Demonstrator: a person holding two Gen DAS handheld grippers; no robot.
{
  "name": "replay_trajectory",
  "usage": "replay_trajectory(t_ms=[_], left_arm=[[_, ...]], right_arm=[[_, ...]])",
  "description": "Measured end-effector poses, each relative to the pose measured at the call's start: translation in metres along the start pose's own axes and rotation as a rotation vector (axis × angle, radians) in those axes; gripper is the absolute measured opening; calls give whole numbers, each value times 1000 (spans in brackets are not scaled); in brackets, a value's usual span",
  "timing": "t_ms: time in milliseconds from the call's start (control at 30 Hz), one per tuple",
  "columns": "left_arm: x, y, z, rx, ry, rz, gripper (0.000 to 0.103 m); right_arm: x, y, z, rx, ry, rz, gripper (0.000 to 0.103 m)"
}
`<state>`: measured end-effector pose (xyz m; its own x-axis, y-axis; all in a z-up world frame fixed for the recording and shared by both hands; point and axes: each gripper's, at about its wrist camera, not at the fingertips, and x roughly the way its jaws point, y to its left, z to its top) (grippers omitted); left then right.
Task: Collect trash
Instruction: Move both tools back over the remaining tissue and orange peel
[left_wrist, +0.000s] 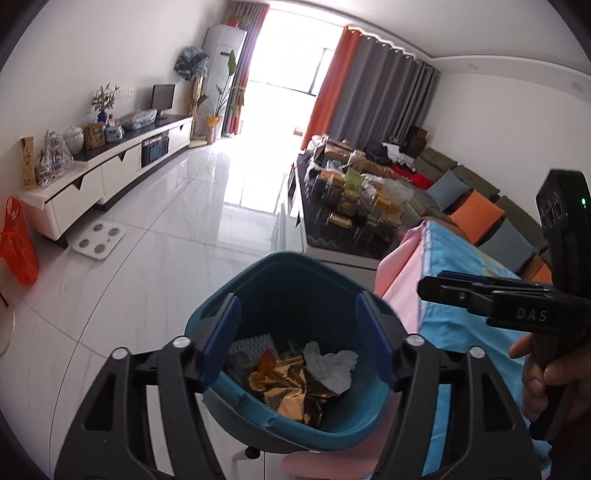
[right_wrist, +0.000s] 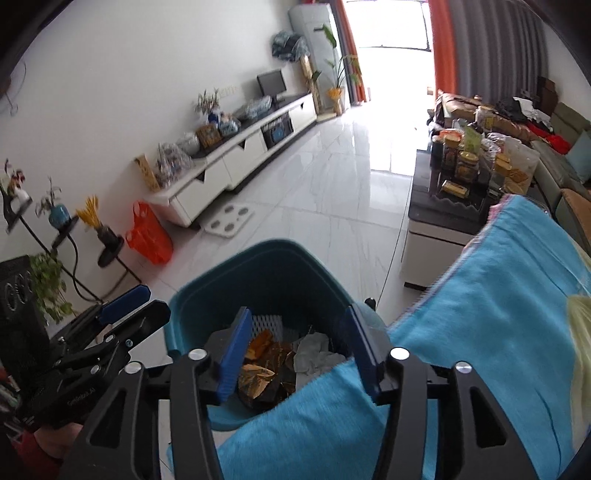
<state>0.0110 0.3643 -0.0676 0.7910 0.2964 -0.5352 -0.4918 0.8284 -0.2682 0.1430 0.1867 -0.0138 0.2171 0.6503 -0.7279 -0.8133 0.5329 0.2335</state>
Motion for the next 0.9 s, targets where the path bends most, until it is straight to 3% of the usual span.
replay_trajectory(t_ms=[100, 233, 333, 600, 900], left_arm=[[-17, -6, 6, 12, -33, -21, 74], [-38, -17, 10, 33, -69, -49, 92], [-51, -31, 14, 59, -92, -69, 96], [-81, -76, 18, 129, -127, -124, 97], [-108, -142, 9, 240, -164, -221, 97]], right_arm=[[-24, -8, -5, 25, -50, 4, 58], [-55, -15, -18, 43, -111, -7, 65], [-74, -22, -29, 54, -140, -17, 75], [-124, -36, -64, 68, -234, -84, 91], [-175, -59, -111, 114, -338, -197, 96]])
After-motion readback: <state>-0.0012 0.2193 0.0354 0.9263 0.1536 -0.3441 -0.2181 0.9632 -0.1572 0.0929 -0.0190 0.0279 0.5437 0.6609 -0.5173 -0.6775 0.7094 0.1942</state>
